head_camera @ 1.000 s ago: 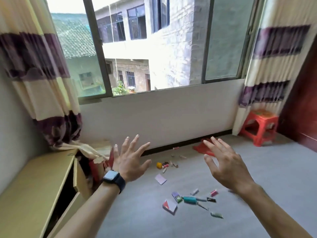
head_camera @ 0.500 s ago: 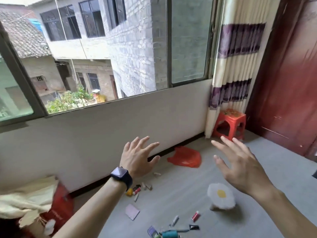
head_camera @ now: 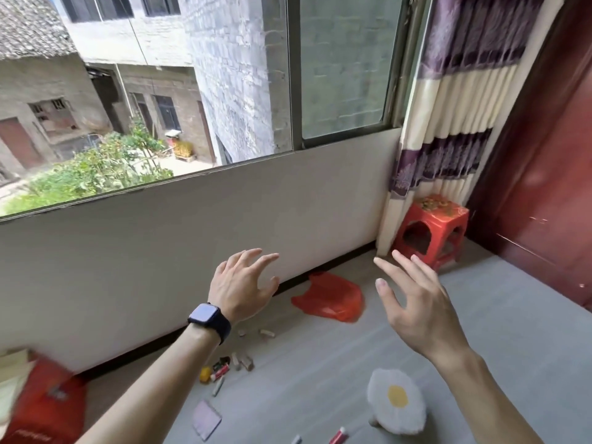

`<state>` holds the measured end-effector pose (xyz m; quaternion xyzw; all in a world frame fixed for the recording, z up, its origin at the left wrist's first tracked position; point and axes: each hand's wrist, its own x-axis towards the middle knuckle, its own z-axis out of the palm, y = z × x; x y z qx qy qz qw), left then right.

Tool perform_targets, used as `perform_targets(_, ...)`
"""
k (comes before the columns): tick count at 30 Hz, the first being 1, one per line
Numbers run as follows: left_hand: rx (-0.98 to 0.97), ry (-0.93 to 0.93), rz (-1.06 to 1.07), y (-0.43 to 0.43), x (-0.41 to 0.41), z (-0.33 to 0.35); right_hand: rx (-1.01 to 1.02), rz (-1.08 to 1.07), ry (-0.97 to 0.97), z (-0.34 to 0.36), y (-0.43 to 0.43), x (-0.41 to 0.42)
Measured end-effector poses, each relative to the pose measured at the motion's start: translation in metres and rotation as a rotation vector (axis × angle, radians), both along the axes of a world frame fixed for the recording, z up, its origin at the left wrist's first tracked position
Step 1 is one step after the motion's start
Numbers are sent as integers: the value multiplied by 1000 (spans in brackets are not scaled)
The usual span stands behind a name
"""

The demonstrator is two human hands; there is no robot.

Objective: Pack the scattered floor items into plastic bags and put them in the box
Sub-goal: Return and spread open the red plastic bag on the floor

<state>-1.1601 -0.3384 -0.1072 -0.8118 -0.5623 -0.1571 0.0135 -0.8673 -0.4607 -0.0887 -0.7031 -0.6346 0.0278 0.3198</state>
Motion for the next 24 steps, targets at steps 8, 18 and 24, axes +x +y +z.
perform_targets(8, -220, 12, 19, 127, 41, -89, -143, 57, 29, -71, 138, 30)
perform_targets(18, -539, 1, 74, 342, 98, -192, -394, 100, 13, -126, 376, 86)
perform_targets(24, -656, -7, 146, 433, 134, -222, -536, 176, 1, -150, 488, 117)
